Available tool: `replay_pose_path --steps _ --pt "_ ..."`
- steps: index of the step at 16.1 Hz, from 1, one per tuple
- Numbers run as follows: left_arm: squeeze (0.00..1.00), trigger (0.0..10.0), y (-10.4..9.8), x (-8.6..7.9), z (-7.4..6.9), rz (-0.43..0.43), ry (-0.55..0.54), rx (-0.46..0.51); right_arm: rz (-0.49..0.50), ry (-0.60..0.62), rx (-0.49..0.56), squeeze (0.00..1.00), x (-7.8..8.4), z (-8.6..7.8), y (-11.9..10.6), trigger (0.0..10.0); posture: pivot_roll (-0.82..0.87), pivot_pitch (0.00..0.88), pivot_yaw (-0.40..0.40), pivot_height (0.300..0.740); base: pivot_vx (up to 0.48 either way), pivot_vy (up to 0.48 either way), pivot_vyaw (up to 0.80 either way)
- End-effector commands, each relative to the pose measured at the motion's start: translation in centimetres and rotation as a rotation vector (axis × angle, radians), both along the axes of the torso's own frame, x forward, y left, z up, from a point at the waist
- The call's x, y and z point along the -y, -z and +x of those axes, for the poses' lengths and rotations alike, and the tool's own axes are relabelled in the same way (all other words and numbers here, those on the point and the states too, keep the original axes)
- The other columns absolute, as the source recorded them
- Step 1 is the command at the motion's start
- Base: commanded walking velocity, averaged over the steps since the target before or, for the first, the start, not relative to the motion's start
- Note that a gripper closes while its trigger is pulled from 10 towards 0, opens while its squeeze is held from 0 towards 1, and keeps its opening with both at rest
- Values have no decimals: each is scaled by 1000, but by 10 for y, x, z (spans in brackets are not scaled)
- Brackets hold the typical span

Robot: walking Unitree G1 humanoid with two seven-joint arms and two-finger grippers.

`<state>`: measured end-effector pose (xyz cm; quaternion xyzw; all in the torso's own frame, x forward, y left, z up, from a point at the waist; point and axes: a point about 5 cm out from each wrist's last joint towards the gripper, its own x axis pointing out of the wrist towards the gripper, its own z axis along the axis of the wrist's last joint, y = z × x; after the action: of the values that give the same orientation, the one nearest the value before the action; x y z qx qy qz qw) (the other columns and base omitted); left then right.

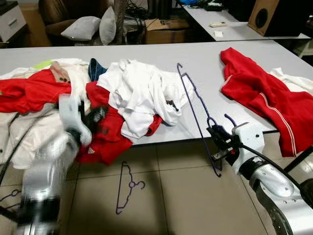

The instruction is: Hang hanger

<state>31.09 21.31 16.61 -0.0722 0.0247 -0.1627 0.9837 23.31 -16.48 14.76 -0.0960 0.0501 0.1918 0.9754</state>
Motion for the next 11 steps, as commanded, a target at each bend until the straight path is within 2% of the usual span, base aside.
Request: replay_pose_path --steps 1,2,3,4,5,6,9,11 --pt "0 0 -10 -6 8 46 -38 31 -7 18 40 0 4 1 -7 10000 -26 0 32 740 0 0 0" --pt "0 0 -12 -8 10 96 -43 40 -6 18 41 0 4 0 -7 10000 -26 0 34 740 0 0 0" --pt "0 10000 -6 -9 6 178 -21 17 -6 19 43 0 4 0 -7 10000 -26 0 39 740 0 0 0" --pt "8 10000 1 -8 -2 262 50 8 -7 16 44 0 4 -1 -8 10000 -27 0 44 740 0 0 0" --pt "1000 10000 5 -7 -9 293 101 6 -10 5 44 0 4 -2 -8 10000 -27 0 43 740 0 0 0" --pt "1000 10000 6 -7 -11 295 118 5 -11 -1 43 0 4 -2 -8 10000 -28 0 43 740 0 0 0" --pt "1000 10000 24 -3 -34 426 288 -33 -39 -56 36 0 4 -2 -9 10000 -30 0 22 740 0 0 0" --pt "1000 10000 37 -3 -35 521 297 -54 -58 -102 24 0 2 -1 -9 10000 -34 0 7 740 0 0 0"
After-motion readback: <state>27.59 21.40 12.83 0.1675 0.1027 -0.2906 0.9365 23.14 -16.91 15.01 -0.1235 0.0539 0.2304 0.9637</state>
